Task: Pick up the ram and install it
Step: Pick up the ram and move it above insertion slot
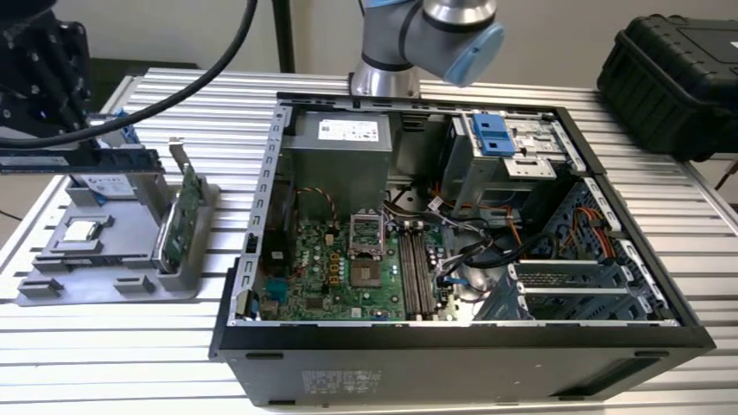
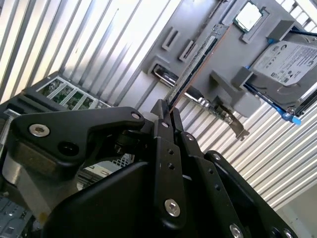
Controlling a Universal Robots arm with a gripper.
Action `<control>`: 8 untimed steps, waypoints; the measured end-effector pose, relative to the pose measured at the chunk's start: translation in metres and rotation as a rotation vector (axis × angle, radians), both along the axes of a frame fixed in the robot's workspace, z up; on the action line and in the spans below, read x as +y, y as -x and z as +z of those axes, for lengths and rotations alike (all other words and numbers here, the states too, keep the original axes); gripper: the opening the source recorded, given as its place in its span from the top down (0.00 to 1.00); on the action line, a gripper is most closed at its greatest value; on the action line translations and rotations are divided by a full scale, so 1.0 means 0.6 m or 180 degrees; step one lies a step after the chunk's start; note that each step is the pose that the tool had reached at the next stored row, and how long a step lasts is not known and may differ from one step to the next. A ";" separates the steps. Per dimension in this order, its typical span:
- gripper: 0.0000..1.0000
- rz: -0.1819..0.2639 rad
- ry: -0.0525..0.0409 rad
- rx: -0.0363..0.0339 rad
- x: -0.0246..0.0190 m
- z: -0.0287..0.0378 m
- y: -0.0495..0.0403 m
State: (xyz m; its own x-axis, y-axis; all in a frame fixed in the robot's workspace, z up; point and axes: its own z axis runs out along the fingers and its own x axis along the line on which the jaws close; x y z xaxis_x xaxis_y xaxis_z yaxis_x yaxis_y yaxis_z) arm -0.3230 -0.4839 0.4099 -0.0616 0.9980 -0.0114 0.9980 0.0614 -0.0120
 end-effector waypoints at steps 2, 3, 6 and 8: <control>1.00 0.0000 0.0000 0.0000 -0.0001 0.000 -0.015; 1.00 0.0000 0.0000 0.0000 -0.0001 0.000 -0.023; 1.00 0.0000 0.0000 0.0001 0.0000 0.000 -0.045; 1.00 0.0000 0.0000 0.0001 -0.0001 0.000 -0.060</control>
